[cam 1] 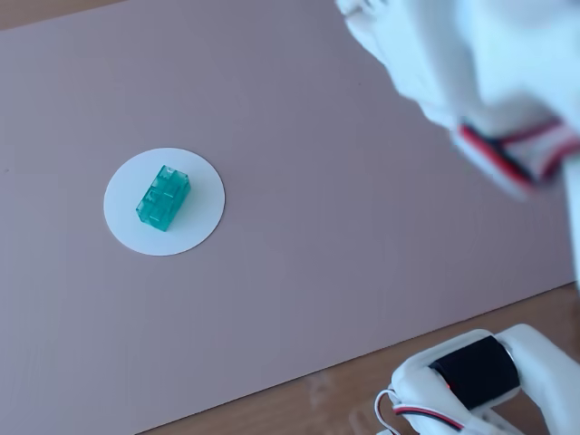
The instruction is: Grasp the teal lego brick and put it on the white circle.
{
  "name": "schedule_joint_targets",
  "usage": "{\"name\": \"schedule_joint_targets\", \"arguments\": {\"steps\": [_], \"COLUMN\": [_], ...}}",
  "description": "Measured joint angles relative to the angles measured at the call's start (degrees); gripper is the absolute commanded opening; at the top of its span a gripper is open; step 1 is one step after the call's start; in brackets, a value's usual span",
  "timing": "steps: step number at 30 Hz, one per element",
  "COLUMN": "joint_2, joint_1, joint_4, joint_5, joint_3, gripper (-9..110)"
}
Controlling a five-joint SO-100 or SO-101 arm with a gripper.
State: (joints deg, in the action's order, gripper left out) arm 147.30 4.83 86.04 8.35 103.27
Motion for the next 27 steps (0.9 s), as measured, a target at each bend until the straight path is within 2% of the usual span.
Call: {"name": "schedule_joint_targets", "arguments": {"steps": [5, 10, 17, 27], "joint_2": [14.06, 20.74, 34.28, 42.63], "joint_1": [-3.34, -3.96, -1.76, -0.97], "joint_4": [-4.57, -7.65, -13.89, -19.86], "joint_5": [2.46, 4.57, 5.54, 5.45], "joint_3": [14.68, 23.73, 39.9, 56.87], "gripper": [0, 0, 0, 0]}}
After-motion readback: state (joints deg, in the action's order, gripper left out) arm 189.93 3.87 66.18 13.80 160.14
